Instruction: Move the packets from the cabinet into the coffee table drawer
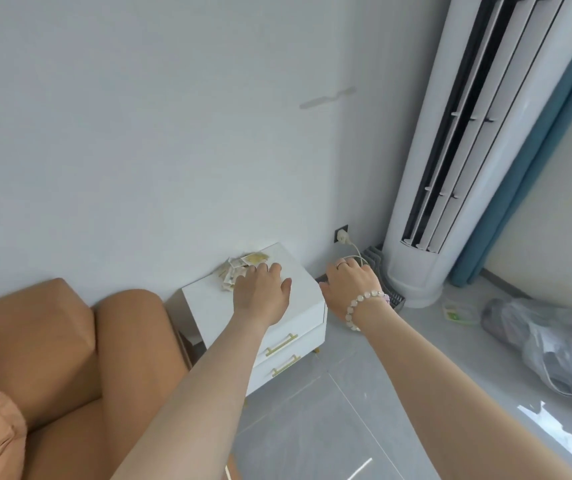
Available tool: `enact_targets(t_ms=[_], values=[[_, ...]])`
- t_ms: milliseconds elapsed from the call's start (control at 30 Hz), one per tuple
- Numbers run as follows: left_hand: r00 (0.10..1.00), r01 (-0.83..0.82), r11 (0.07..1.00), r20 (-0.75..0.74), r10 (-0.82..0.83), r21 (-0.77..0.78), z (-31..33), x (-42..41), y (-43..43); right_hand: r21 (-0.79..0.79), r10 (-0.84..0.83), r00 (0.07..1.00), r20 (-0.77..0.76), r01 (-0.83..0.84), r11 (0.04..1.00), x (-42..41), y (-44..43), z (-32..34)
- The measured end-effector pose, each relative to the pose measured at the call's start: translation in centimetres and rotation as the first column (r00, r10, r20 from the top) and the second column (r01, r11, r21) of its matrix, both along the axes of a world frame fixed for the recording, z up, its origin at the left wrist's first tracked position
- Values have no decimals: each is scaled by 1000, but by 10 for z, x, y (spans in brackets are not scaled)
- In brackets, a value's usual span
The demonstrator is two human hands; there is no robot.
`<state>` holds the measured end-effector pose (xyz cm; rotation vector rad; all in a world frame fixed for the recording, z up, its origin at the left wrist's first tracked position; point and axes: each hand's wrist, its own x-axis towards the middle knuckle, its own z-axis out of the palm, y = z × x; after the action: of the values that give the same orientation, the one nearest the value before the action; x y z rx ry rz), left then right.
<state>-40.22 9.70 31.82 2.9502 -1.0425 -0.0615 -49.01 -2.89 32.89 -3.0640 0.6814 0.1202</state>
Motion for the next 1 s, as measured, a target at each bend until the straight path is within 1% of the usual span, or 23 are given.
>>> enact_targets(t_ms=[100, 200, 300, 400, 467, 633, 767, 867, 1000], values=[[999, -46, 999, 5, 46, -20, -5, 26, 0, 15, 27, 999, 28, -28, 999, 28, -7, 1], [992, -128, 988, -29, 127, -82, -2, 55, 0, 8, 71, 995, 75, -71, 997, 62, -17, 5], [979, -203, 973, -45, 199, -113, -8, 87, -3, -18, 90, 994, 70, -89, 996, 98, -34, 2], [963, -268, 961, -56, 264, -74, -19, 119, -10, -25, 132, 990, 46, -131, 991, 137, -51, -9], [958, -283, 958, -56, 281, -42, -27, 139, -19, -12, 173, 984, 35, -173, 985, 166, -60, -17], [942, -329, 940, -100, 321, -85, -31, 208, -55, 29, 228, 974, -6, -227, 973, 230, -95, -41], [941, -335, 941, -67, 331, -47, -39, 259, -74, 52, 227, 973, -28, -226, 973, 286, -129, -51], [922, -387, 922, -46, 385, -18, -54, 295, -79, 71, 236, 971, -31, -233, 970, 328, -148, -62], [901, -420, 906, -97, 422, 45, -84, 329, -79, 87, 230, 969, -92, -223, 971, 364, -166, -93]])
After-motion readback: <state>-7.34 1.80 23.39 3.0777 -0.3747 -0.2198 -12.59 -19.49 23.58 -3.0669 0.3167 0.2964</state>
